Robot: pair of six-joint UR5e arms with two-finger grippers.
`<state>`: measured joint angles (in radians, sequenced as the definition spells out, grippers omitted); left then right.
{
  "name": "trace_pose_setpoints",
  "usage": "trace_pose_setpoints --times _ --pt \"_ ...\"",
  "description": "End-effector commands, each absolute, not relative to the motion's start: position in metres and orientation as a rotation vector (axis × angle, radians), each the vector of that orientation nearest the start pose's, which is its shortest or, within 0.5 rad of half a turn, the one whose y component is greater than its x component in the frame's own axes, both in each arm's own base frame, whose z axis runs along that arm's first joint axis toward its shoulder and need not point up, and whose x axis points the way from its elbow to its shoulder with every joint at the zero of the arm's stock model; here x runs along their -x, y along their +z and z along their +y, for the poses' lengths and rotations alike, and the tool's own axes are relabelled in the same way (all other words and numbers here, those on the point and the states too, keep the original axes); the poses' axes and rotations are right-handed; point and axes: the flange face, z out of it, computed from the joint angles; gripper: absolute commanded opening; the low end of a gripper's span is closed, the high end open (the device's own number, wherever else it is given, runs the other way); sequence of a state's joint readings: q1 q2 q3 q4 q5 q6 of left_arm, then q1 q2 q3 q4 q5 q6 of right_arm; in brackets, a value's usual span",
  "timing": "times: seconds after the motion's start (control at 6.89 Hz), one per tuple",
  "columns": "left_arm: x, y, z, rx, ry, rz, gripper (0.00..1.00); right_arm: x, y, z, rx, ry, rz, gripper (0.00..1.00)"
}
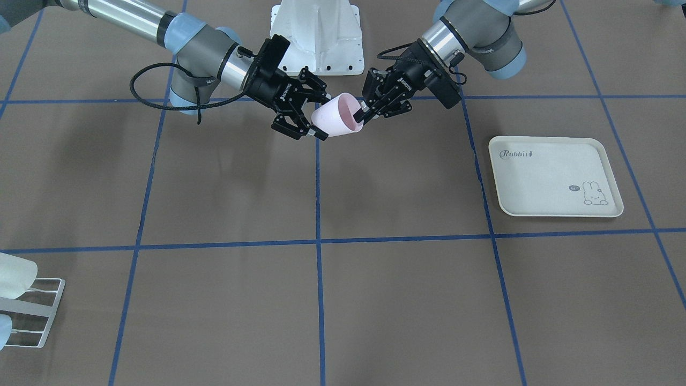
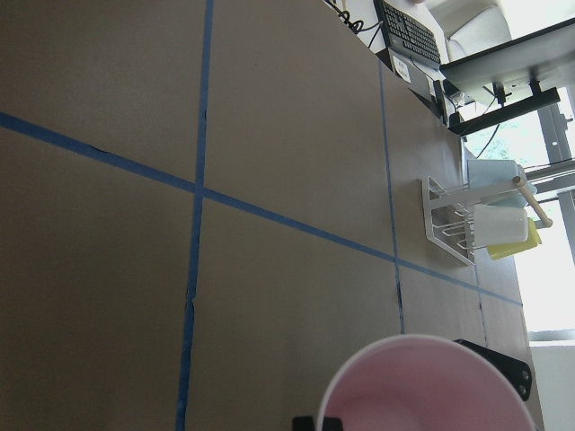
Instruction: Transfer IKEA cup to right arm and place on rack
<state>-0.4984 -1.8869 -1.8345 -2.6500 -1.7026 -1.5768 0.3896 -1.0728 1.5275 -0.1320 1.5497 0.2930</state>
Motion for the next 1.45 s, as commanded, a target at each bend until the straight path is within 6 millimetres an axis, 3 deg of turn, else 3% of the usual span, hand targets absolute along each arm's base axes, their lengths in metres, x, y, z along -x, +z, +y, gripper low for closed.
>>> trace_pose_setpoints --times 0.0,0.29,0.44,0.58,0.73,0.87,1.16,1.31 --pt "-0.42 0.238 -0.368 -0.338 -0.256 1.645 1.0 0.52 0.239 -0.361 -1.443 -0.58 -1.288 0.29" --pt "-0.408 0.251 -0.38 -0.402 -0.224 1.593 1.0 0.519 0.244 -0.368 -1.419 -0.587 -1.254 0.29" --pt "-0.397 0.262 -0.394 -0.444 -0.202 1.464 1.0 0.51 0.239 -0.388 -1.356 -0.601 -1.161 0.29" --pt "-0.372 0.26 -0.403 -0.48 -0.146 1.305 1.0 0.491 0.216 -0.4 -1.252 -0.641 -1.072 0.29" --pt "-0.347 0.266 -0.403 -0.505 -0.086 1.16 1.0 0.46 0.196 -0.418 -1.101 -0.676 -0.96 0.29" --pt "-0.314 0.29 -0.408 -0.566 -0.013 1.046 1.0 0.427 0.183 -0.424 -1.032 -0.749 -0.828 0.29" --pt "-0.231 0.362 -0.429 -0.701 0.175 0.777 1.0 0.351 0.182 -0.439 -0.867 -0.896 -0.516 0.29" --pt "-0.183 0.382 -0.444 -0.765 0.262 0.657 1.0 0.308 0.191 -0.446 -0.769 -1.003 -0.365 0.29"
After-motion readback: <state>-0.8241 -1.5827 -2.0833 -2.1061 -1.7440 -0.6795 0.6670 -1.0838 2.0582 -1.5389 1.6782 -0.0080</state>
